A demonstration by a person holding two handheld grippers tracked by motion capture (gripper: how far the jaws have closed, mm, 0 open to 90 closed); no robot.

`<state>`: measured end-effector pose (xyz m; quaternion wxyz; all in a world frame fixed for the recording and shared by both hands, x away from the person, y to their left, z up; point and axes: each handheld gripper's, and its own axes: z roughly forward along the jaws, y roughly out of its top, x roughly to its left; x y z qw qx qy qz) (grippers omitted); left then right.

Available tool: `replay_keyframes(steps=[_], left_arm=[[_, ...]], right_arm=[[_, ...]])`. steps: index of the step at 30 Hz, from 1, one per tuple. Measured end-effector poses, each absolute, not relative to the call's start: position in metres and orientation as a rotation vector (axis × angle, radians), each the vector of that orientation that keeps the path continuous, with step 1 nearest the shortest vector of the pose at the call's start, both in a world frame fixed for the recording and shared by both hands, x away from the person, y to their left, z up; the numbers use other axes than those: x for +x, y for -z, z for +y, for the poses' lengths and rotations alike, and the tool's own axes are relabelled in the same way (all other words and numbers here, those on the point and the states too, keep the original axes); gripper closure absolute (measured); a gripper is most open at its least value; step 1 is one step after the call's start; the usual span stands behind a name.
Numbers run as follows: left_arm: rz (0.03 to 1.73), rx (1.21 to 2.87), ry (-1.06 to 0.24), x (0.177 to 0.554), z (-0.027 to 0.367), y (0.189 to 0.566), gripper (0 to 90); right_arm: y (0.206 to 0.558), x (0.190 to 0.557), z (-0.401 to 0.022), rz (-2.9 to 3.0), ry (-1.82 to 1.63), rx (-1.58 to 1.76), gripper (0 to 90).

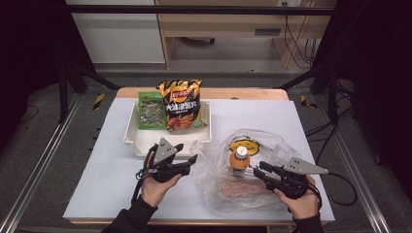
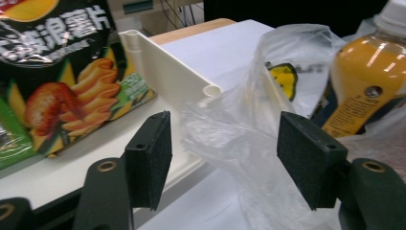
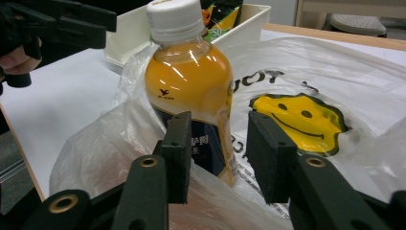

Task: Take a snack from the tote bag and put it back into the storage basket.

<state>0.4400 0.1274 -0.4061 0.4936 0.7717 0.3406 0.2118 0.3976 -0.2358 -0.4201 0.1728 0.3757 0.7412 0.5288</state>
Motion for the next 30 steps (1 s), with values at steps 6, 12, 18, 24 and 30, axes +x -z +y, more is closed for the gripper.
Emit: replay_keyframes(steps=[6, 12, 18, 24, 30], left_arm=[[0.792, 1.91, -0.484, 0.434, 0.112, 0.411, 39.9], [0.76, 1.95, -0.463, 0.43, 0.097, 0.418, 38.8], [0.735, 1.974, -0.465, 0.425, 0.089, 0.421, 40.7], [0.714, 1.982, -0.461, 0.422, 0.083, 0.416, 56.0], [0.67, 1.955, -0.423, 0.418, 0.064, 0.401, 63.2]], right_arm=[[0.423, 0.397, -0.228, 2.141, -1.48, 1.042, 47.1], [0.428, 0.397, -0.219, 2.2, -1.459, 1.03, 47.3], [0.436, 0.393, -0.212, 2.327, -1.412, 1.007, 76.0], [0.441, 0.388, -0.207, 2.434, -1.404, 1.042, 90.0], [0.445, 0.378, -0.2, 2.482, -1.425, 1.028, 90.0]])
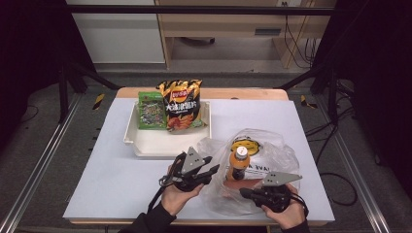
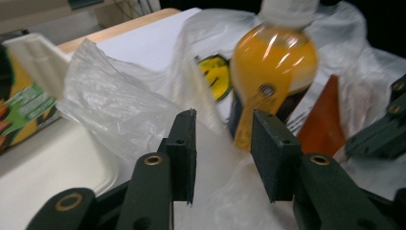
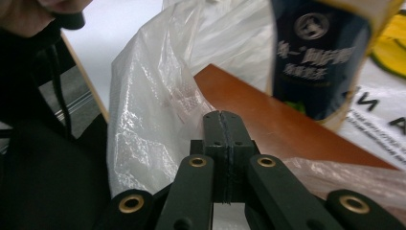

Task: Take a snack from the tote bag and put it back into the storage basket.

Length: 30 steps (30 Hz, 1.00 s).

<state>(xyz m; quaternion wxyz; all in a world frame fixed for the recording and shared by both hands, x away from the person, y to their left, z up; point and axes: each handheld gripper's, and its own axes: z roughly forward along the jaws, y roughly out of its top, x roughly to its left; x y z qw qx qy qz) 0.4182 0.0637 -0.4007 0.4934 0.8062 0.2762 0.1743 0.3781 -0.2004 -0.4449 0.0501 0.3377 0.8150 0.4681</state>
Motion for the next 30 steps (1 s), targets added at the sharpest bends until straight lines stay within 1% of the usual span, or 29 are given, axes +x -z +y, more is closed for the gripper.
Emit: replay_keyframes(steps=[4, 8, 10, 15, 19, 25, 30], left_arm=[[0.63, 2.027, -0.384, 0.418, 0.046, 0.406, 67.0], [0.631, 2.12, -0.338, 0.416, 0.045, 0.426, 70.6], [0.636, 2.137, -0.335, 0.412, 0.05, 0.434, 70.6], [0.637, 2.154, -0.297, 0.405, 0.061, 0.449, 67.1], [0.626, 2.168, -0.274, 0.401, 0.065, 0.456, 66.0], [0.607, 2.209, -0.274, 0.397, 0.059, 0.469, 63.3], [0.604, 2.207, -0.278, 0.397, 0.056, 0.474, 60.2]], right_arm=[[0.45, 0.372, -0.198, 2.534, -1.389, 1.023, 89.5], [0.458, 0.368, -0.199, 2.541, -1.367, 1.025, 83.9], [0.456, 0.367, -0.204, 2.513, -1.385, 1.023, 80.5], [0.445, 0.366, -0.219, 2.409, -1.396, 1.075, 78.5], [0.443, 0.365, -0.23, 2.389, -1.344, 1.129, 79.1], [0.448, 0.365, -0.24, 2.389, -1.232, 1.193, 80.1], [0.457, 0.369, -0.247, 2.367, -1.108, 1.261, 77.0]])
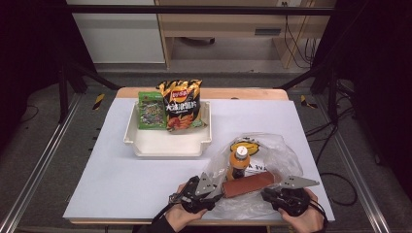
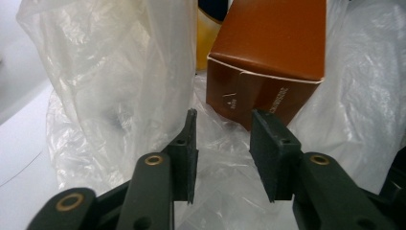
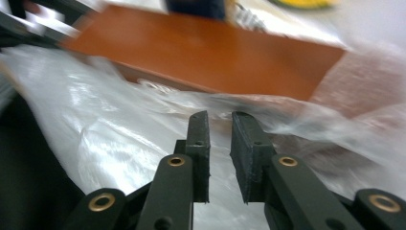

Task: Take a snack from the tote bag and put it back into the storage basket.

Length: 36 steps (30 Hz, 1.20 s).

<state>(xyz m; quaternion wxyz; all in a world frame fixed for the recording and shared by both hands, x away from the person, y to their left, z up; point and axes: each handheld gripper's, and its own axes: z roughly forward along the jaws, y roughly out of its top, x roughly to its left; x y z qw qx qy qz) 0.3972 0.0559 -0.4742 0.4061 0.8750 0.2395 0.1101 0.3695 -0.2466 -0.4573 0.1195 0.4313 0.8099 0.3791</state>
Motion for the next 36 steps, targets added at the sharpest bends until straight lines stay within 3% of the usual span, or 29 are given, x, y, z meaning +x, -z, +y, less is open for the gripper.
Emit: replay_keyframes(steps=[4, 15, 21, 29, 36], left_arm=[[0.615, 2.184, -0.281, 0.398, 0.059, 0.471, 56.9], [0.571, 2.084, -0.287, 0.394, 0.053, 0.442, 31.5], [0.565, 2.089, -0.29, 0.398, 0.032, 0.436, 29.6], [0.578, 2.134, -0.298, 0.403, 0.014, 0.444, 30.0], [0.577, 2.134, -0.265, 0.403, 0.012, 0.445, 30.9]], right_arm=[[0.454, 0.368, -0.246, 2.353, -1.149, 1.241, 76.9], [0.469, 0.376, -0.225, 2.408, -1.154, 1.187, 80.1], [0.465, 0.375, -0.227, 2.394, -1.187, 1.173, 79.3], [0.432, 0.368, -0.25, 2.189, -1.343, 1.144, 80.2], [0.428, 0.385, -0.237, 2.142, -1.382, 1.123, 79.0]])
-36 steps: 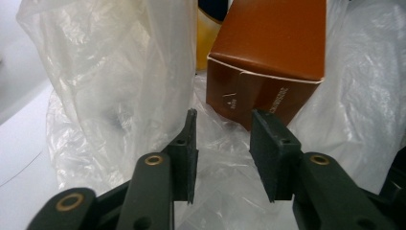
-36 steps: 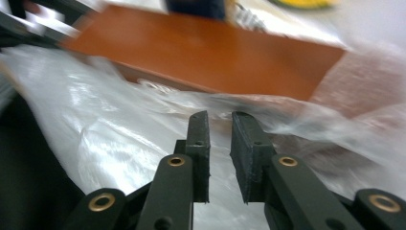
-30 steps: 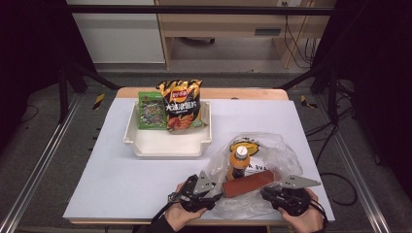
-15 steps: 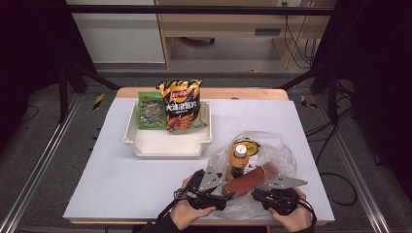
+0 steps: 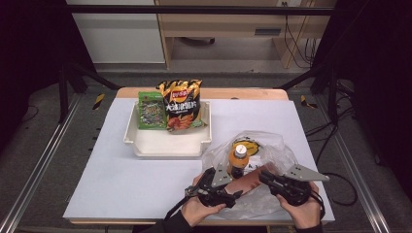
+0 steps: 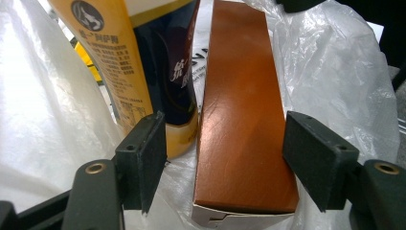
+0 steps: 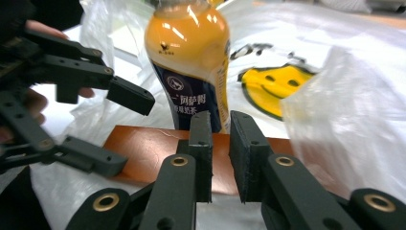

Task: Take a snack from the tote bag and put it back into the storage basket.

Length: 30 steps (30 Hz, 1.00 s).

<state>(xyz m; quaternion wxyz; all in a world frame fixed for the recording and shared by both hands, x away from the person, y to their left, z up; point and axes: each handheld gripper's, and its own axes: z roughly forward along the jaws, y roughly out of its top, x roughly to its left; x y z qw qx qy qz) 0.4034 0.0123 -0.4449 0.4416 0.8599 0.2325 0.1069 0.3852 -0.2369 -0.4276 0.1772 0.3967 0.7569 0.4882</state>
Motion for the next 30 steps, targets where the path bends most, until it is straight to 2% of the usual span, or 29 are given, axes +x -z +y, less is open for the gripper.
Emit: replay_keyframes(steps=[7, 9, 11, 15, 27, 30], left_arm=[[0.561, 2.2, -0.285, 0.401, 0.008, 0.452, 29.7], [0.575, 2.207, -0.249, 0.404, 0.008, 0.455, 31.2], [0.568, 2.213, -0.211, 0.405, 0.008, 0.457, 37.5], [0.547, 2.233, -0.211, 0.406, 0.009, 0.455, 41.8], [0.486, 2.25, -0.2, 0.405, 0.041, 0.452, 41.4], [0.485, 2.25, -0.219, 0.404, 0.038, 0.451, 40.6]], right_arm=[[0.443, 0.388, -0.241, 2.183, -1.232, 1.16, 78.4], [0.445, 0.386, -0.246, 2.179, -1.218, 1.164, 78.6], [0.446, 0.385, -0.251, 2.167, -1.228, 1.178, 78.3], [0.451, 0.383, -0.256, 2.185, -1.153, 1.225, 78.4], [0.473, 0.387, -0.255, 2.25, -1.042, 1.284, 77.5], [0.466, 0.384, -0.254, 2.237, -1.068, 1.258, 76.7]])
